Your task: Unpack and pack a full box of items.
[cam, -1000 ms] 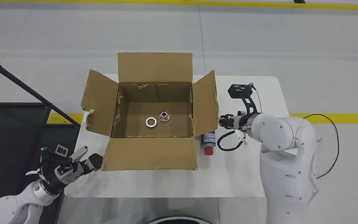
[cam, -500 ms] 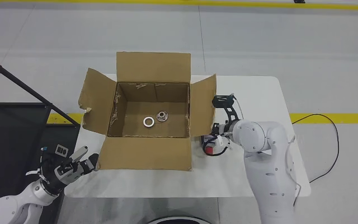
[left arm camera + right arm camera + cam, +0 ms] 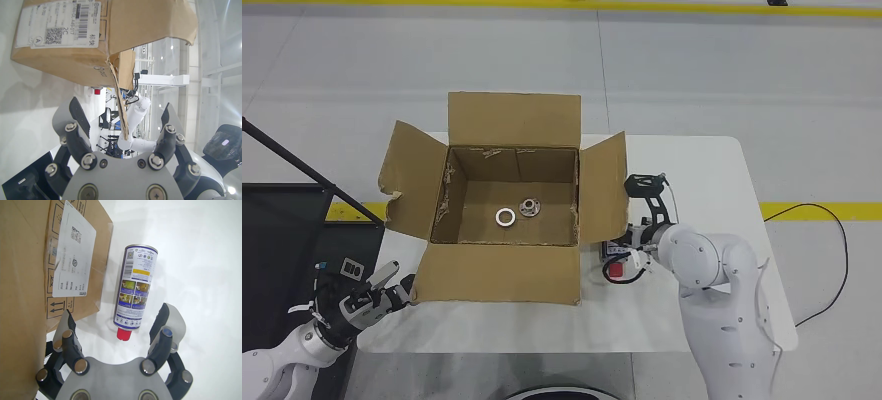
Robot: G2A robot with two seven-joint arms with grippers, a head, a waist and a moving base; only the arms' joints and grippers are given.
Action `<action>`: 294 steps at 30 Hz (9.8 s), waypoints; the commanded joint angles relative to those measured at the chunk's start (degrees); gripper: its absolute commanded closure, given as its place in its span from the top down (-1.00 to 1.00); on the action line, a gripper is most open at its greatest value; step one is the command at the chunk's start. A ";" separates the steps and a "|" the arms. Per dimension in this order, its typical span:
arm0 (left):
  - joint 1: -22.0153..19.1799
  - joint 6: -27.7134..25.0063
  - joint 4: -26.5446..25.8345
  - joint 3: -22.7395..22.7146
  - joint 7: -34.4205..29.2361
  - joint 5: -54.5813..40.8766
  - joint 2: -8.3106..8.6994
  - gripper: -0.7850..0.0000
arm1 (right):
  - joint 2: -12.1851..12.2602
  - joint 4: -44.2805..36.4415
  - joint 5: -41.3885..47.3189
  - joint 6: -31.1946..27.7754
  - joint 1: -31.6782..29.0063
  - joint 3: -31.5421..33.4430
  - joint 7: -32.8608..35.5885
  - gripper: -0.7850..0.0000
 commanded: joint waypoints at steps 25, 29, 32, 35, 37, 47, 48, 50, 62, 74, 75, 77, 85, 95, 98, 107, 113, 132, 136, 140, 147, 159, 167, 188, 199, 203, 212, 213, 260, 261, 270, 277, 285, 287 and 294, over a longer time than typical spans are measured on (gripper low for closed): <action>0.43 -0.95 -2.14 1.81 2.25 3.80 -0.18 -1.00 | 1.36 -1.74 0.38 4.42 -2.38 0.76 -2.78 1.00; 0.54 -1.07 -2.14 1.70 2.80 4.07 -0.21 -1.00 | 1.59 -2.37 0.51 4.85 -3.06 0.86 -2.75 1.00; 0.76 -1.30 -2.10 1.49 3.45 4.26 -0.25 -1.00 | 1.74 -2.85 0.61 5.61 -3.71 1.16 -3.15 0.99; 0.96 -1.58 -1.90 0.87 3.85 4.15 -0.26 -1.00 | 1.92 -3.25 0.76 5.79 -4.48 1.38 -3.58 0.99; 1.07 -1.65 -1.73 0.39 3.91 4.06 -0.25 -1.00 | 2.02 -3.24 0.50 6.14 -4.97 1.29 -3.59 1.00; 1.50 -2.16 -0.93 -1.18 4.23 3.83 -0.28 -1.00 | 2.19 -0.83 -1.66 6.42 -4.98 -2.32 -5.15 1.00; 1.56 -2.18 -0.83 -1.28 4.32 3.83 -0.29 -1.00 | 2.19 -0.54 -2.05 6.48 -4.85 -2.85 -5.66 1.00; 1.61 -2.31 -0.74 -1.43 4.63 3.77 -0.32 -1.00 | 2.18 -0.04 -2.47 6.55 -4.62 -3.49 -6.22 1.00; 2.46 -3.09 -0.63 -1.99 6.58 2.69 -0.67 -1.00 | 1.90 2.40 -3.64 10.83 -5.95 -5.90 -13.87 0.89; 2.67 -3.39 -0.63 -2.00 7.03 2.26 -0.93 -1.00 | 1.91 5.52 -7.80 10.02 -4.75 -8.72 -14.47 0.96; 2.70 -3.43 -0.59 -2.06 7.11 2.17 -0.95 -1.00 | 1.90 5.90 -7.98 9.81 -4.42 -8.94 -14.32 0.97; 2.76 -3.46 -0.62 -2.11 7.08 2.15 -0.98 -1.00 | 1.87 6.63 -8.11 9.35 -3.79 -9.30 -13.98 0.96; 2.87 -3.53 -0.51 -2.32 7.06 1.80 -1.13 -1.00 | 1.78 9.49 -8.64 7.63 -1.51 -10.47 -10.83 0.89; 2.69 -3.42 -0.40 -2.24 6.51 1.85 -1.24 -1.00 | 1.89 10.01 -9.07 7.43 -1.17 -10.09 -9.39 -1.00; 2.58 -3.40 -0.38 -2.19 6.28 1.91 -1.27 -1.00 | 2.05 8.85 -9.78 7.96 -1.60 -9.16 -9.36 -1.00; 2.32 -3.43 -0.75 -1.74 5.03 1.71 -1.34 -1.00 | 3.07 0.51 -15.56 10.20 -3.57 -3.08 -7.90 -1.00; 2.28 -3.54 -1.17 -0.93 4.50 1.78 -1.43 -1.00 | 3.57 -6.67 -20.76 11.42 -3.80 0.65 -7.06 -1.00; 3.22 -4.47 -2.50 1.30 3.15 1.84 -1.76 -1.00 | 2.12 -4.92 -0.52 1.89 11.90 -4.58 -15.85 -1.00; 3.47 -4.62 -2.56 1.33 3.18 1.80 -1.81 -1.00 | 1.29 2.37 5.36 -1.64 16.99 -9.23 -17.87 -1.00; 3.62 -4.49 -2.40 1.04 3.32 1.30 -1.84 -0.07 | 0.27 10.84 9.33 -3.88 21.58 -14.25 -19.31 -1.00; 3.79 -3.83 -1.76 -0.28 3.95 0.06 -1.88 1.00 | -1.29 22.03 17.13 -11.16 26.75 -20.95 -18.83 -1.00; 3.74 -3.52 -1.49 -0.48 3.91 -0.12 -1.90 1.00 | -4.16 34.20 23.45 -16.41 31.65 -30.38 -20.20 -1.00; 3.74 -3.52 -1.49 -0.48 3.91 -0.12 -1.90 1.00 | -6.66 44.08 22.91 -18.27 35.42 -37.35 -18.01 -1.00; 3.74 -3.52 -1.49 -0.48 3.91 -0.12 -1.90 1.00 | -11.61 59.54 23.29 -18.29 41.12 -42.95 -19.30 -0.20; 3.74 -3.52 -1.49 -0.48 3.91 -0.12 -1.90 1.00 | -11.87 59.70 22.21 -17.52 41.79 -41.83 -18.93 0.53; 3.74 -3.52 -1.49 -0.48 3.91 -0.12 -1.90 1.00 | -11.63 58.75 21.73 -17.20 41.70 -40.99 -18.48 0.76; 3.74 -3.52 -1.49 -0.48 3.91 -0.12 -1.90 1.00 | -9.62 51.44 21.38 -17.22 40.89 -35.75 -17.49 1.00; 3.74 -3.52 -1.49 -0.48 3.91 -0.12 -1.90 1.00 | -9.18 49.66 21.64 -17.32 40.44 -34.58 -17.37 1.00; -4.07 -2.63 -12.38 1.23 24.87 16.95 -2.76 1.00 | 0.40 1.72 40.68 -13.58 11.89 -0.71 -16.08 1.00; -4.02 -2.56 -12.70 1.48 24.88 17.08 -2.78 1.00 | 0.63 0.93 41.91 -13.46 11.17 0.69 -15.87 1.00; -4.63 -1.39 -13.41 4.01 24.85 18.50 -2.90 1.00 | 2.75 -0.86 46.60 -7.31 5.56 9.78 -10.25 1.00; -6.10 0.37 -12.76 5.47 24.36 18.78 -2.88 1.00 | 3.81 2.09 47.98 -4.41 2.59 13.24 -12.46 1.00; -8.68 4.25 -11.41 6.43 21.69 17.27 -2.63 1.00 | 4.75 8.19 50.86 -2.84 3.12 12.00 -9.58 1.00; -9.18 4.85 -11.26 6.49 21.27 17.57 -2.55 1.00 | 4.84 9.01 53.99 -4.58 3.45 11.51 -8.95 1.00; -10.38 7.04 -11.30 6.79 20.68 18.63 -2.35 1.00 | 5.03 11.75 64.95 -11.07 4.96 9.56 -8.06 1.00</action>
